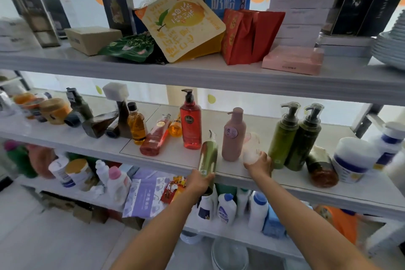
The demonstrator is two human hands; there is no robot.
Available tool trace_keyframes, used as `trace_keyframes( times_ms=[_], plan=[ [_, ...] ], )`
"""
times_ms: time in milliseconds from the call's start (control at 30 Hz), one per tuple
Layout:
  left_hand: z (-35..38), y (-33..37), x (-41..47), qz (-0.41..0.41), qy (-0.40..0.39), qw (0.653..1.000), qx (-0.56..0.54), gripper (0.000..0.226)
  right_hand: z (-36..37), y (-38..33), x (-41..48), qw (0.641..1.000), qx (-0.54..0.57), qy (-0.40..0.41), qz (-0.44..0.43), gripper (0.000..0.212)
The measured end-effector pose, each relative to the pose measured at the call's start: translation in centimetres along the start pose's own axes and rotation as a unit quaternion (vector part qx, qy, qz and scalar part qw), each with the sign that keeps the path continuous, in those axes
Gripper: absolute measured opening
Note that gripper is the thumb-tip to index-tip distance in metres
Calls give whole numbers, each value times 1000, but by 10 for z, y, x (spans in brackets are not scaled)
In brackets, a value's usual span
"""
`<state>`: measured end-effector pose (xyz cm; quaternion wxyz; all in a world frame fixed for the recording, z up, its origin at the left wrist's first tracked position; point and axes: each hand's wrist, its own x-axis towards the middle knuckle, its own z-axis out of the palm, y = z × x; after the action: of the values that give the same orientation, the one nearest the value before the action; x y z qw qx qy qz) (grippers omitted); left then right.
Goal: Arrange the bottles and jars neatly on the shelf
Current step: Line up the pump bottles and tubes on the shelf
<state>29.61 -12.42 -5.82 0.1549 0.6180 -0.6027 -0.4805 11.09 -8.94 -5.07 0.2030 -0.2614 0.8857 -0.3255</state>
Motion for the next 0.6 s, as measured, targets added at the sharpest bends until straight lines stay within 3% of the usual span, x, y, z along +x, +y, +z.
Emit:
trace_keyframes(
  times_ms=[133,333,500,533,600],
  plan=[
    [5,-7,-29,-11,50,999,-10,49,-6,13,4,998,12,-64,-22,79],
    [4,-25,-52,-20,35,996,-84,47,-13,16,6,989,54,-131,-26,80],
    [2,-33,-61,-66,-54,968,-236,59,-11,20,-16,980,171,-1,106,63],
    [4,-37,-65,-64,-80,957,-271,59,-7,24,-29,975,184,-13,127,56],
    [14,-49,-73,-55,-125,937,-323,62,4,31,-60,952,247,-134,121,47]
  ],
)
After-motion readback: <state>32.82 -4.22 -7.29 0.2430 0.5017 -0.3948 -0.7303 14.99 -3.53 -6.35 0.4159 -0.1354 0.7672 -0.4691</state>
